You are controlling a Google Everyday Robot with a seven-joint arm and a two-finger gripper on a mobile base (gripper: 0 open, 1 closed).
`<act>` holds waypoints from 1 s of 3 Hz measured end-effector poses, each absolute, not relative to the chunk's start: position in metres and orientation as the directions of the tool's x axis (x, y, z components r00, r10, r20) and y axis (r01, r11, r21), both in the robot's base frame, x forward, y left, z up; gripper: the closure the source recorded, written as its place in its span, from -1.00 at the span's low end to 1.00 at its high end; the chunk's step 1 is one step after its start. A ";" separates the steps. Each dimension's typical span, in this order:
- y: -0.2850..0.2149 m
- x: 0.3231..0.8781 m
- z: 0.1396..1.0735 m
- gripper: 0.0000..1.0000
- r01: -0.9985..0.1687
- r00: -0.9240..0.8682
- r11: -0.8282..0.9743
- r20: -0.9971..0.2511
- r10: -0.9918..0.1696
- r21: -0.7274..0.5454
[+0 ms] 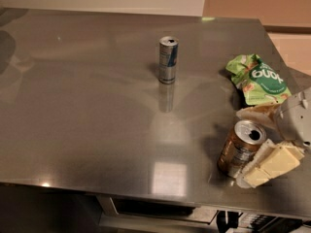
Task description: Knock orange can over
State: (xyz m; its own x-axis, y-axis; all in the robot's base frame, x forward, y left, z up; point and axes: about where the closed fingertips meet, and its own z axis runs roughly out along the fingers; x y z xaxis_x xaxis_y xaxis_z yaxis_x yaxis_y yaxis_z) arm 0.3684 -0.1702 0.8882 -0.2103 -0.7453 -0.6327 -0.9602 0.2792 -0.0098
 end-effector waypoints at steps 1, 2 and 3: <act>-0.165 0.369 0.886 -0.21 -0.958 -0.215 0.286 -0.650 -0.729 -0.004; -0.163 0.377 0.891 0.27 -0.958 -0.223 0.286 -0.639 -0.736 0.005; -0.157 0.397 0.907 0.73 -0.965 -0.217 0.264 -0.572 -0.791 0.002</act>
Offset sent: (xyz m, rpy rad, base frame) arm 0.0210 0.0084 0.0097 -0.0057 0.0332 -0.0129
